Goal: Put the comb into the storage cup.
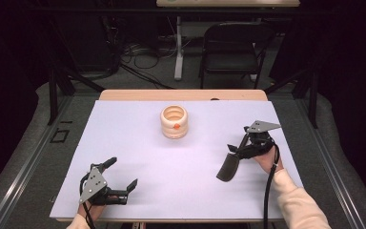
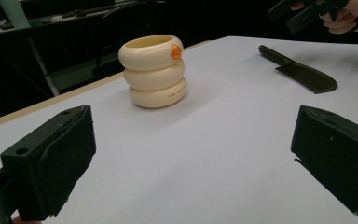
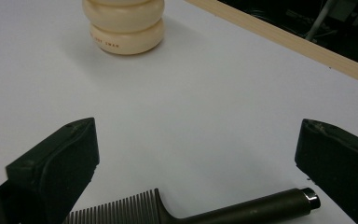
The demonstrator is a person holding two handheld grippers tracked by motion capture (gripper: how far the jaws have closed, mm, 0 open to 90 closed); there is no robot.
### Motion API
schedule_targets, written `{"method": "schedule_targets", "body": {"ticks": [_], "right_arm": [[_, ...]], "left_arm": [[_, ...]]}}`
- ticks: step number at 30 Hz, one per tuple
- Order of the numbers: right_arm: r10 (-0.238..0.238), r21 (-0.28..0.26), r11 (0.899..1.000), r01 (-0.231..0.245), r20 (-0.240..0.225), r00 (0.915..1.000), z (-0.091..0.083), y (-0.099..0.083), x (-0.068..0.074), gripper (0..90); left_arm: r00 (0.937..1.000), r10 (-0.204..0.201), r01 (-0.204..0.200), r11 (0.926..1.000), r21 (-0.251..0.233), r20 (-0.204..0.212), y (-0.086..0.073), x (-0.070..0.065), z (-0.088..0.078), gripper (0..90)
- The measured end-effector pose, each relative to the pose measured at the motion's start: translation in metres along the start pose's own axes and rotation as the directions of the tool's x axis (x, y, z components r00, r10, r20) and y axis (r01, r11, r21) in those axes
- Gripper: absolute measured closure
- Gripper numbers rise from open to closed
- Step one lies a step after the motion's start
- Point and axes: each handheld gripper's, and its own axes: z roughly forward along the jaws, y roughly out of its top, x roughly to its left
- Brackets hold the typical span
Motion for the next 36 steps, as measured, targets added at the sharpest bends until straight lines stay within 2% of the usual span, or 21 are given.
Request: {"method": "schedule_targets", "body": {"ticks": [4,8,15,19,22,23,25,27,28,29,32,36], "right_arm": [[0.014,0.001,1.0,-0.014,0.006,0.9999,0.003,0.001,-0.006,0.0],[0.008,0.02,1.0,-0.008,0.014,0.9999,0.007,0.001,-0.009,0.0],[0.024,0.016,1.0,-0.025,0.022,0.9995,0.011,0.005,-0.019,0.0],[0.024,0.025,0.999,-0.025,0.044,0.9988,0.015,0.004,-0.024,0.7],[0.02,0.034,0.999,-0.022,0.053,0.9984,0.017,0.003,-0.026,8.6],[0.019,0.033,0.999,-0.021,0.063,0.9978,0.017,0.002,-0.026,15.0],[0.013,0.038,0.999,-0.016,0.074,0.9972,0.019,0.002,-0.028,21.1],[0.016,0.05,0.999,-0.02,0.079,0.9968,0.02,0.001,-0.03,36.0],[0.017,0.054,0.998,-0.022,0.085,0.9962,0.021,0.001,-0.032,40.0],[0.025,0.052,0.998,-0.03,0.097,0.9949,0.021,0.001,-0.034,49.5],[0.037,0.062,0.997,-0.044,0.11,0.9933,0.021,-0.001,-0.042,66.3],[0.032,0.096,0.994,-0.045,0.132,0.9907,0.024,-0.005,-0.048,82.3]], "left_arm": [[1.0,-0.002,0.002,1.0,0.0,0.003,0.0,0.0,0.0,0.0],[1.0,-0.001,0.001,1.0,0.001,0.002,0.0,0.0,0.0,0.0],[1.0,-0.001,0.001,1.0,0.002,0.005,0.0,0.0,0.001,0.0],[1.0,-0.001,0.001,1.0,0.0,0.003,0.0,0.0,0.0,0.0],[1.0,-0.003,0.003,1.0,0.003,0.007,0.0,0.0,0.001,0.0],[1.0,-0.002,0.002,1.0,0.003,0.007,0.0,0.0,0.001,0.0],[1.0,-0.001,0.001,1.0,0.003,0.007,0.0,0.0,0.001,0.0],[1.0,-0.002,0.002,1.0,0.005,0.007,0.0,0.0,0.001,0.0],[1.0,-0.003,0.003,1.0,0.005,0.007,0.0,0.0,0.001,0.0],[1.0,-0.002,0.002,1.0,0.005,0.007,0.0,-0.001,0.001,0.0],[1.0,-0.002,0.002,1.0,0.006,0.004,0.0,0.0,0.001,0.0],[1.0,-0.002,0.002,1.0,0.008,0.006,0.0,0.0,0.001,0.0]]}}
